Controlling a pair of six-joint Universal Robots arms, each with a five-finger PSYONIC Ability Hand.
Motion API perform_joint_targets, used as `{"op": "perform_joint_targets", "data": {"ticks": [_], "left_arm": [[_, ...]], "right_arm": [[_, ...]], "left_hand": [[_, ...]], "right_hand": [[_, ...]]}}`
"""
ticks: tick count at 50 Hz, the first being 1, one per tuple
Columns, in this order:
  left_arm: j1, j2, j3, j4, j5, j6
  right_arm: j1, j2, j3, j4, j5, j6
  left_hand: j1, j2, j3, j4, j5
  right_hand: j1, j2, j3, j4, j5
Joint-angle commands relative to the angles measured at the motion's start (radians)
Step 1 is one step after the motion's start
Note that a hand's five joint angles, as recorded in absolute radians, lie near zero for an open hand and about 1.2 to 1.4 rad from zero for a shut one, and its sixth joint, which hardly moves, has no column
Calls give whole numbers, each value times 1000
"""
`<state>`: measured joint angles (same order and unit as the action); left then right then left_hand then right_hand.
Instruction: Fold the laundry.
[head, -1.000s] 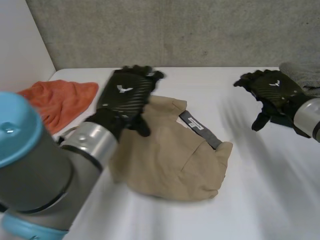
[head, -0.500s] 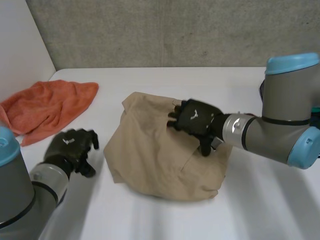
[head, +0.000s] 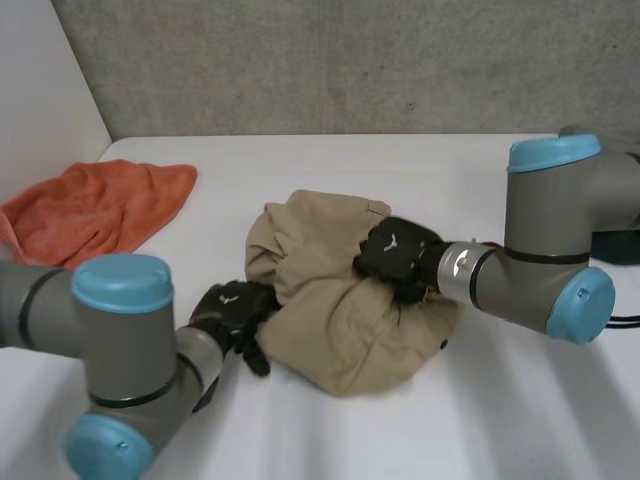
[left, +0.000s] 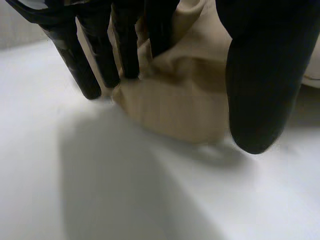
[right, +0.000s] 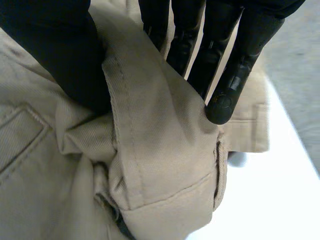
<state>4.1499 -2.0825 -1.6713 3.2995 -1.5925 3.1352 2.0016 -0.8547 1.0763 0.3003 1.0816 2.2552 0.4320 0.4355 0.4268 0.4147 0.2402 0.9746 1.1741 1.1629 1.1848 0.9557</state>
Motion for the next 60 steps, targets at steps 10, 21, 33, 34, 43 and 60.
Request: {"op": "perform_joint_targets", "data": {"ticks": [10,21,33,34,43,60], "left_arm": [[-91,30,237,74,-127,130],[-91,367,343,23,-83,333],[-25,247,421,-159,46,414],[-20,217,432,-156,46,433],[7,-122,810,32,43,591],[-30,45,634,350,8,529]], "right_arm": [[-43,-225,67,-191,127,339],[-66,-469,-24,-156,199,343],[-115,-440,-78,91,219,288],[-113,-417,-84,86,221,282],[-100,-86,-340,-194,284,285],[-47,-279,-159,-491,324,353]], "left_hand": [[964,961,969,982,982],[964,961,969,982,982],[964,961,969,982,982],[964,961,969,982,982],[964,961,969,982,982],[964,961,969,982,982]], "right_hand": [[422,222,233,211,266],[422,222,233,211,266],[422,222,233,211,266],[422,222,233,211,266],[422,222,233,211,266],[422,222,233,211,266]]}}
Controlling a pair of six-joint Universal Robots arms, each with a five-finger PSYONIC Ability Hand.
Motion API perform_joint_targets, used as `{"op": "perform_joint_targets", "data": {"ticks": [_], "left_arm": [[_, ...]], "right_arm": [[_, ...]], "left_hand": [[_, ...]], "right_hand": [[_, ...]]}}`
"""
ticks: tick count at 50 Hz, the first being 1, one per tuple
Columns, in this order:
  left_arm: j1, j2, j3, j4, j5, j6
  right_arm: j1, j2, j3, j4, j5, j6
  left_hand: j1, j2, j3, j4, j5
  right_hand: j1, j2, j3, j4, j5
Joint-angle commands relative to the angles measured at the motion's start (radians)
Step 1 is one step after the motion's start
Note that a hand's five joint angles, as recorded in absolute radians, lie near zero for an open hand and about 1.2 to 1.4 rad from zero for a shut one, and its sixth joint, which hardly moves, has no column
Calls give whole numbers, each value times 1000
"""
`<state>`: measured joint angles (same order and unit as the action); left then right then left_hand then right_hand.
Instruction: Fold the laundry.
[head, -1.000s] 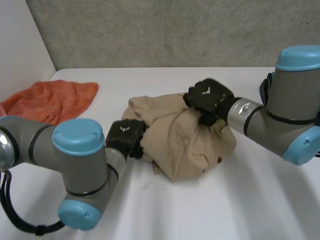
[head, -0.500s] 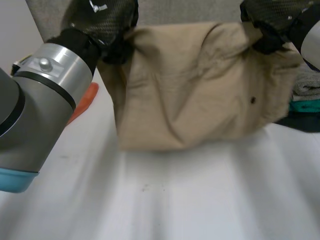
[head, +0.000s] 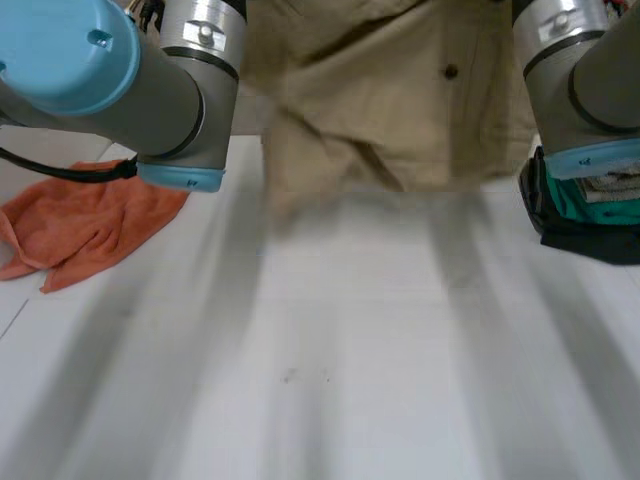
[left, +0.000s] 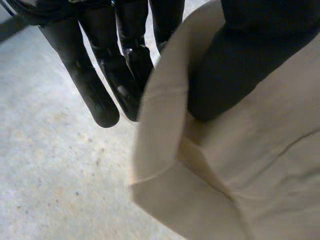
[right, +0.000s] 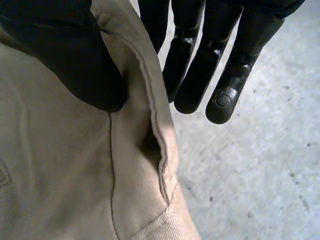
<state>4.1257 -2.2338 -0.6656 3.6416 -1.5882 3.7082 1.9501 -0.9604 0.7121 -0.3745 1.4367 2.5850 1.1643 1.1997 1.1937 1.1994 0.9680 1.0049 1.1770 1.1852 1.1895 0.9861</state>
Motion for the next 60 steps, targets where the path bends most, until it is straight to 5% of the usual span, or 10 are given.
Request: {"op": "perform_joint_targets", "data": {"ticks": [1,8,13,18,21,27,43,60], "left_arm": [[-1,213,-418,5,4,-44],[8,264,-736,-78,5,-39],[16,238,-827,-182,7,-33],[16,117,-819,-239,7,-22],[2,92,-804,-248,7,-7],[-10,225,-822,-248,-4,-11],[-79,537,-1198,-247,-7,-14],[-54,269,-1169,-235,-9,-80]], "right_arm": [[0,-184,225,227,-38,23],[3,-192,371,639,-97,-3],[10,-115,423,781,-94,-40],[35,18,425,772,-101,-32],[52,75,418,747,-97,1],[41,51,441,659,-97,186],[38,41,532,580,-93,285],[38,52,537,563,-93,287]], "left_hand": [[232,197,203,197,254],[232,197,203,197,254],[232,197,203,197,254],[192,156,162,157,213],[-447,-483,-477,-482,-425],[-660,-695,-689,-695,-638],[-361,-396,-390,-396,-339],[-469,-505,-499,-504,-447]], "right_hand": [[391,219,211,207,236],[391,219,211,207,236],[391,219,211,207,236],[391,219,211,207,236],[391,219,211,207,236],[391,219,211,207,236],[391,219,211,207,236],[391,219,211,207,236]]}}
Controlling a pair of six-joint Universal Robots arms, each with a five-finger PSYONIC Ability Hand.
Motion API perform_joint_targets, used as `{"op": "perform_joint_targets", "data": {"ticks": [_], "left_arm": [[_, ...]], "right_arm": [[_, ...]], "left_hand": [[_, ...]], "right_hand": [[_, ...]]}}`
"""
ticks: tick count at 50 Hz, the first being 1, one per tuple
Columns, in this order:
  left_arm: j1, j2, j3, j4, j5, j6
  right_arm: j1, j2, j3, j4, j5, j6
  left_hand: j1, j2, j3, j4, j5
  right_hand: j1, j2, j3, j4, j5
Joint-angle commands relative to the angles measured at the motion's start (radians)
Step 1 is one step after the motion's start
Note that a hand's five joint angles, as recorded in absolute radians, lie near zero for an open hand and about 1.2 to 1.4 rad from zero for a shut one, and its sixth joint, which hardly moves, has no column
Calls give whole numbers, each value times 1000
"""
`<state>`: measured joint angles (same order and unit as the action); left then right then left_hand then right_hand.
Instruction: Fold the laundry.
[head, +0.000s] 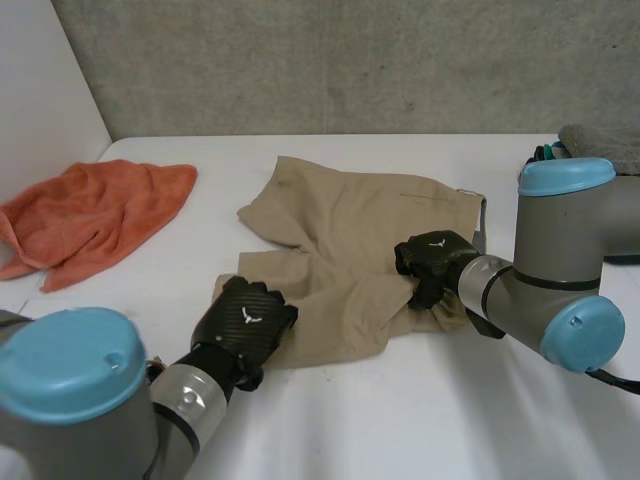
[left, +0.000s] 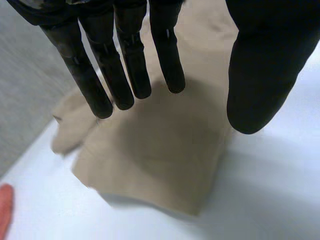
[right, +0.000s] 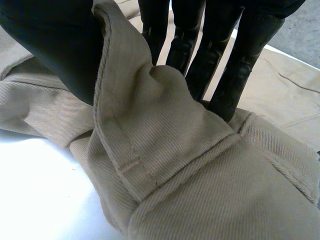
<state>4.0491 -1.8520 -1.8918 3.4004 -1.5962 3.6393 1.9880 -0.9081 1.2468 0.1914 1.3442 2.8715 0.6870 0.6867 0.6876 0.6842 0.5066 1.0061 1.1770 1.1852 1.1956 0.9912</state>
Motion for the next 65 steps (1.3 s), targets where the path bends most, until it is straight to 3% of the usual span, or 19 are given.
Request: {"op": "perform_joint_targets", "data": {"ticks": [1,13,18,21,23,25,27,30,33,42,56,65], "left_arm": [[24,-124,66,7,-2,-11],[54,-254,192,8,-56,-10],[54,-283,230,11,-56,-10],[54,-305,255,17,-57,-8],[59,-309,272,22,-56,-8],[63,-309,277,27,-56,-8],[68,-306,281,36,-56,-8],[70,-291,283,40,-54,-10],[70,-271,283,40,-54,-8],[90,-185,283,39,-51,-13],[102,-96,280,27,-53,-24],[106,-95,315,4,-53,-50]], "right_arm": [[0,0,2,-3,0,0],[-2,-2,5,-6,0,0],[-2,-2,8,-6,-2,0],[-2,-2,8,-6,-2,-1],[-2,-6,10,-3,0,-17],[0,-11,10,2,0,-21],[3,-20,16,17,-11,-41],[6,-50,54,40,-13,-128],[-6,-142,100,37,-8,-207],[-126,-310,200,42,-14,-248],[-219,-334,321,86,-69,-400],[-206,-334,474,-96,-85,-389]], "left_hand": [[-7,-6,-7,-4,-1],[-1,-1,-1,2,5],[119,120,119,122,125],[348,348,347,351,354],[650,650,649,653,656],[709,710,709,712,715],[709,710,709,712,715],[709,710,709,712,715],[709,710,709,712,715],[709,710,709,712,715],[709,710,709,712,715],[709,710,709,712,715]], "right_hand": [[390,219,211,201,231],[390,219,211,201,231],[390,219,211,201,231],[390,219,211,201,231],[390,219,211,201,231],[390,219,211,201,231],[44,-127,-135,-146,-116],[-681,-851,-860,-870,-840],[-748,-918,-927,-937,-907],[-742,-913,-921,-932,-902],[-722,-892,-901,-911,-881],[-557,-728,-736,-747,-717]]}}
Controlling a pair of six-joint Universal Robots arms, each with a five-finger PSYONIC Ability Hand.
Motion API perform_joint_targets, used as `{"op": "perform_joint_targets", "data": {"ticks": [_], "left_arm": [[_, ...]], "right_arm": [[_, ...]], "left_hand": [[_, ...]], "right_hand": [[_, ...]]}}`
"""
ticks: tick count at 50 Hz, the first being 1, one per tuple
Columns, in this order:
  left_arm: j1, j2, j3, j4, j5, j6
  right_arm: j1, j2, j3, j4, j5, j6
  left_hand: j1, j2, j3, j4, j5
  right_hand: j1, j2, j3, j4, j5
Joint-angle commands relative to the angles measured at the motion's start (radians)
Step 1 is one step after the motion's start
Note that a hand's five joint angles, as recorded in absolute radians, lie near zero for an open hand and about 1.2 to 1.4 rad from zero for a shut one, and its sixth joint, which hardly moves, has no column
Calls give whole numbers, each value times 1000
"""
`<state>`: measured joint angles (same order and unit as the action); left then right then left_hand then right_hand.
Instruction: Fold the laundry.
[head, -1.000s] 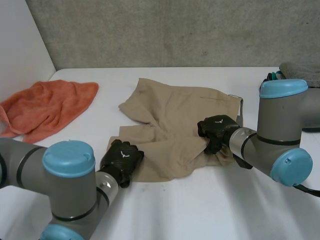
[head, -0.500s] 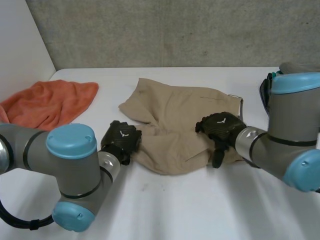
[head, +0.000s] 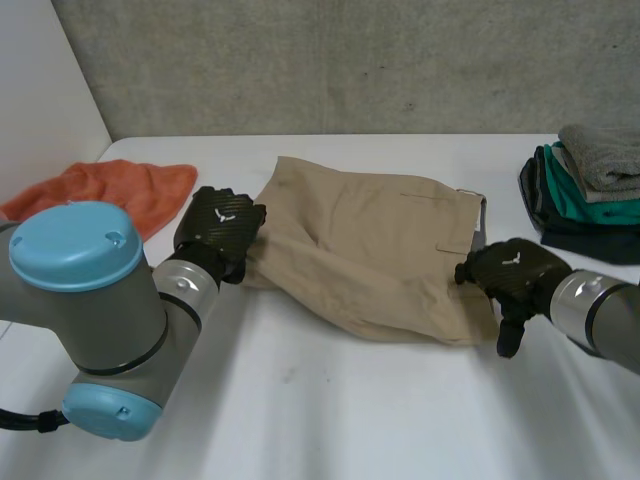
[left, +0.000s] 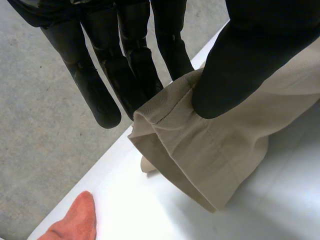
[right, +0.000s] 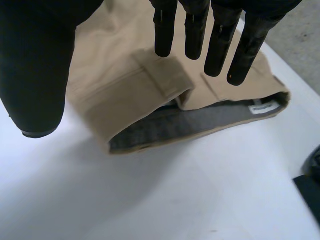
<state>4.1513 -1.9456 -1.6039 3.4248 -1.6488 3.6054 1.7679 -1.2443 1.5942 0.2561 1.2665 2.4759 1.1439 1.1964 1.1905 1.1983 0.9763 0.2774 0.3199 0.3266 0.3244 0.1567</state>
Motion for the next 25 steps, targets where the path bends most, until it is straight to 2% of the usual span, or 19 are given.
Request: {"op": "perform_joint_targets", "data": {"ticks": [1,21,23,25], "left_arm": [[4,-1,30,-24,0,-16],[24,-19,113,-84,0,-27],[26,-19,113,-85,0,-31],[27,-19,113,-88,0,-39]], "right_arm": [[16,3,135,-173,-7,5],[105,141,139,-377,8,6],[108,155,130,-392,11,8],[111,161,119,-414,14,9]], "left_hand": [[252,200,206,198,245],[252,200,206,198,245],[252,200,206,198,245],[252,200,206,198,245]], "right_hand": [[172,129,122,125,118],[174,132,125,127,121],[265,222,216,218,211],[614,571,564,567,560]]}}
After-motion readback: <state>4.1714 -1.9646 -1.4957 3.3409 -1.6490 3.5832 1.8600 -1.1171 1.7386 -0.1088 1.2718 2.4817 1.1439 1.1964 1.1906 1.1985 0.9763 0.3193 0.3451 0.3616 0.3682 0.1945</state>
